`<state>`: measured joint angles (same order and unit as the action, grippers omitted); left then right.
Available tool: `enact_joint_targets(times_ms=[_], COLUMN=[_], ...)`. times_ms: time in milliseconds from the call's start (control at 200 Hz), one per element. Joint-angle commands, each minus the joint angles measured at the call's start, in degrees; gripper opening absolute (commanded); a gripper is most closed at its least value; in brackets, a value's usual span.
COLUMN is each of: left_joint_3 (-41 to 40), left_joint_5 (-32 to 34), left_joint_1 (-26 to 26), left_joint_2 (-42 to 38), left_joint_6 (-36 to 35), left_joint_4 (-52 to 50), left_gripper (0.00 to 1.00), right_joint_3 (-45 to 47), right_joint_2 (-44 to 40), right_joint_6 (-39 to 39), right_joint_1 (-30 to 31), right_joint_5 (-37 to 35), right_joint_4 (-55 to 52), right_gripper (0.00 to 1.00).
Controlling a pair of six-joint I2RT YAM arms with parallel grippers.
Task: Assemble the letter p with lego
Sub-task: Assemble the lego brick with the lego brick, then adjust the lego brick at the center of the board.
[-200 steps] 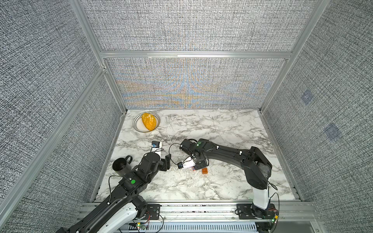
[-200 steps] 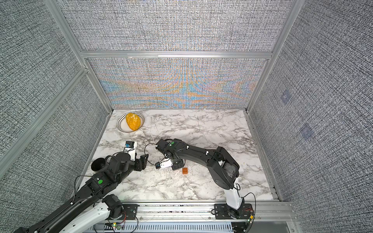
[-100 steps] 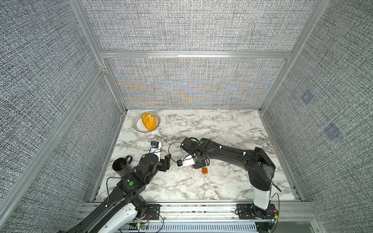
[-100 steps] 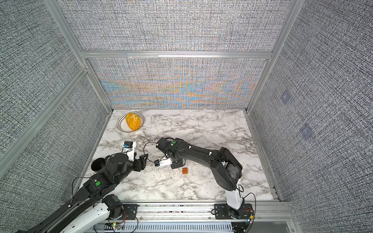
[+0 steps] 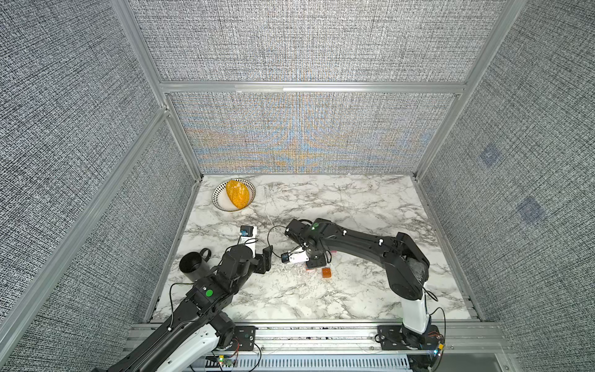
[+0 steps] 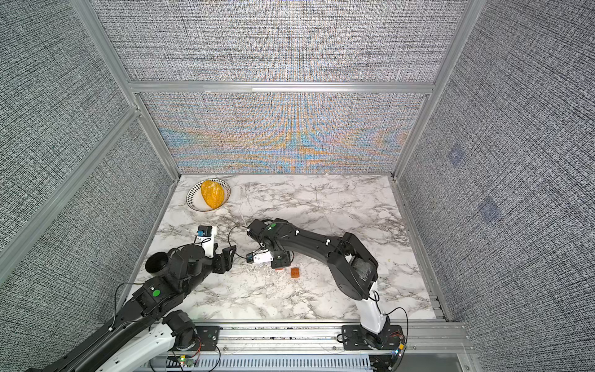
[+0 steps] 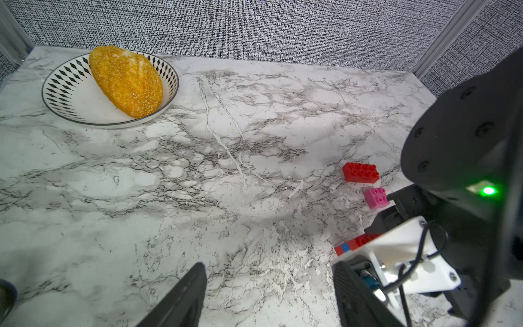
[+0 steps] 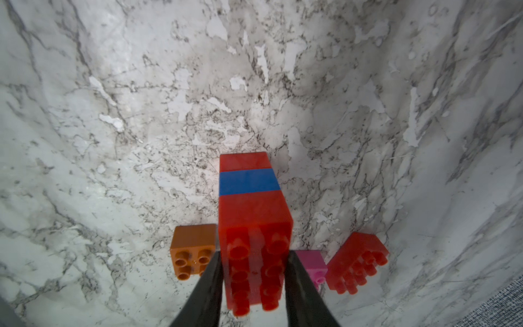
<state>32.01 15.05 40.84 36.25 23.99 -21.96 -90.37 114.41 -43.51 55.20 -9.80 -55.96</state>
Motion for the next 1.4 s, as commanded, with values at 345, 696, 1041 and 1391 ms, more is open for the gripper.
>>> enact_joint_targets(times_ms=[345,696,1041,1391], left_joint_3=[0.2,0.2,2.9,20.5], left_joint_5=[0.0,-0.2,-1.8,-21.6], left_joint_1=[0.0,0.0,0.0,0.1], left_joint_2=[0.0,0.0,2.3,26.7], left_joint_6=[-0.7,-0.7,-2.4,-19.4], left_joint_4=[0.8,0.7,-0.5,-1.1], left_gripper=[0.73,0.76,0.82,0.70], right_joint_3=[-0.8,-1.3,8.5,15.1], right_joint_2=[-1.4,-3.7,-17.6,-19.6], right_joint_6=[7.0,7.1,9.5,32.7], right_joint_1=[-0.3,-0.7,-6.1,-17.4], right_joint_5=[2.7,2.8,2.7,-1.0], right_joint_4=[1.2,1.6,8.6,19.7], right_gripper=[0.60,0.64,0.64,0.61])
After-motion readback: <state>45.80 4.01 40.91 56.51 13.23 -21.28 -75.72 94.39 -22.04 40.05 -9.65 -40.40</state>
